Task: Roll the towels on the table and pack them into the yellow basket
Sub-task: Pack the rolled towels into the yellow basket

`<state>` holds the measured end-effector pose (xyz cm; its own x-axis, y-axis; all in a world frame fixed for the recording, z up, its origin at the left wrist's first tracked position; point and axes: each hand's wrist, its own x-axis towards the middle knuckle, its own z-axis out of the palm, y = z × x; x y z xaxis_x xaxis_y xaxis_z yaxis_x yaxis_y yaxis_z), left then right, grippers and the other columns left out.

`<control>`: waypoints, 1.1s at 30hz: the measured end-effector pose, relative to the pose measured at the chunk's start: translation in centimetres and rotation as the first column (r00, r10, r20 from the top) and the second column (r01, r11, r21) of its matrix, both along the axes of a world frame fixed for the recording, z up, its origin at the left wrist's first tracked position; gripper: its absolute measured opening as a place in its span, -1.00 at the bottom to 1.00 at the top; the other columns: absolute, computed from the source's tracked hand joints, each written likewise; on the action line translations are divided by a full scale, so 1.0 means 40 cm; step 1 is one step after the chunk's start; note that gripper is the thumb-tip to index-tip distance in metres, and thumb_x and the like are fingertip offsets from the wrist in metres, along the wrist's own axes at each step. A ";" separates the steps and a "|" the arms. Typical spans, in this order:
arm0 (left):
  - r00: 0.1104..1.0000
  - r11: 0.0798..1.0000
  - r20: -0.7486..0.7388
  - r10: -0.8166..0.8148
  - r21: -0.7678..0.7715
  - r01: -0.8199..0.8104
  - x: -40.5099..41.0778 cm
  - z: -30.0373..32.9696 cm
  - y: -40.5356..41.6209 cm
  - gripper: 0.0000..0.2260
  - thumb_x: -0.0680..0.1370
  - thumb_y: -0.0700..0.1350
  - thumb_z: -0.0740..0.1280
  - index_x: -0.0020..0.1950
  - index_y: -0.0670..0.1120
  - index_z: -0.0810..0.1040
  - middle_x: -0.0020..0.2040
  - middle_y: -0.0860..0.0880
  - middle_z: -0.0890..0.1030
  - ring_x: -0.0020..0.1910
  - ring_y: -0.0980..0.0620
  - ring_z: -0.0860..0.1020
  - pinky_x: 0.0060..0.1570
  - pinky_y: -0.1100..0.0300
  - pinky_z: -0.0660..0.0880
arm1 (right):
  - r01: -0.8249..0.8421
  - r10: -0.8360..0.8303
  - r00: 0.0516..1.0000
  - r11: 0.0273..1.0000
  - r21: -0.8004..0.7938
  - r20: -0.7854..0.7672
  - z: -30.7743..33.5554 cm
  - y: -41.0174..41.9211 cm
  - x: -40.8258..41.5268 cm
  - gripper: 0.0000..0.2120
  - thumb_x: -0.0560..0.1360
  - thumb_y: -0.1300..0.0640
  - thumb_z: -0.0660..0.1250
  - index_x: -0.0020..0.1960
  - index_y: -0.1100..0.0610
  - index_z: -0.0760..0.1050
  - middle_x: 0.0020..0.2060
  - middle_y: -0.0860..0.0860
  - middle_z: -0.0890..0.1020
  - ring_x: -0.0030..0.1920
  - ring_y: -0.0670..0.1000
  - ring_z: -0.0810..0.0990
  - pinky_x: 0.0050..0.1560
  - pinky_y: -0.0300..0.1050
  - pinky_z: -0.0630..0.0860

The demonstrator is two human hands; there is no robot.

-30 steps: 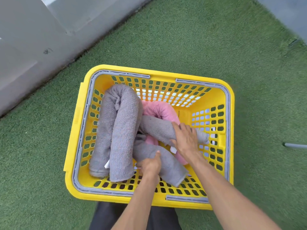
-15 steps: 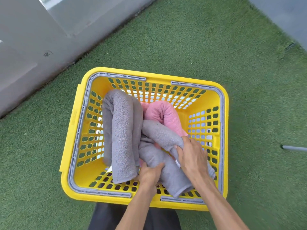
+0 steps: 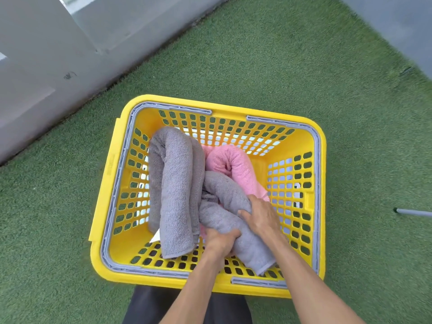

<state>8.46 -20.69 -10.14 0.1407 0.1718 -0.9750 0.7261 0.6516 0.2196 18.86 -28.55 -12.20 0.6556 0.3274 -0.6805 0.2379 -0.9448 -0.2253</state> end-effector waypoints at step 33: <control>0.844 0.352 -0.158 -0.513 0.858 0.375 -0.166 0.154 0.374 -0.49 0.42 -0.29 0.34 0.33 -0.10 0.29 0.13 -0.13 0.52 0.07 -0.19 0.51 -0.02 0.00 0.42 | 0.243 -0.275 0.960 0.741 0.626 -0.047 0.181 0.214 -0.184 -0.74 0.53 -0.14 0.26 0.13 -0.01 0.46 -0.10 -0.08 0.65 -0.11 0.00 0.61 -0.07 0.03 0.53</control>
<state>1.83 -5.75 -4.00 0.5576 0.7518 -0.3520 0.7725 -0.3148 0.5515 11.51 -20.00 -4.97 0.8028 0.4786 -0.3557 0.0298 -0.6279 -0.7777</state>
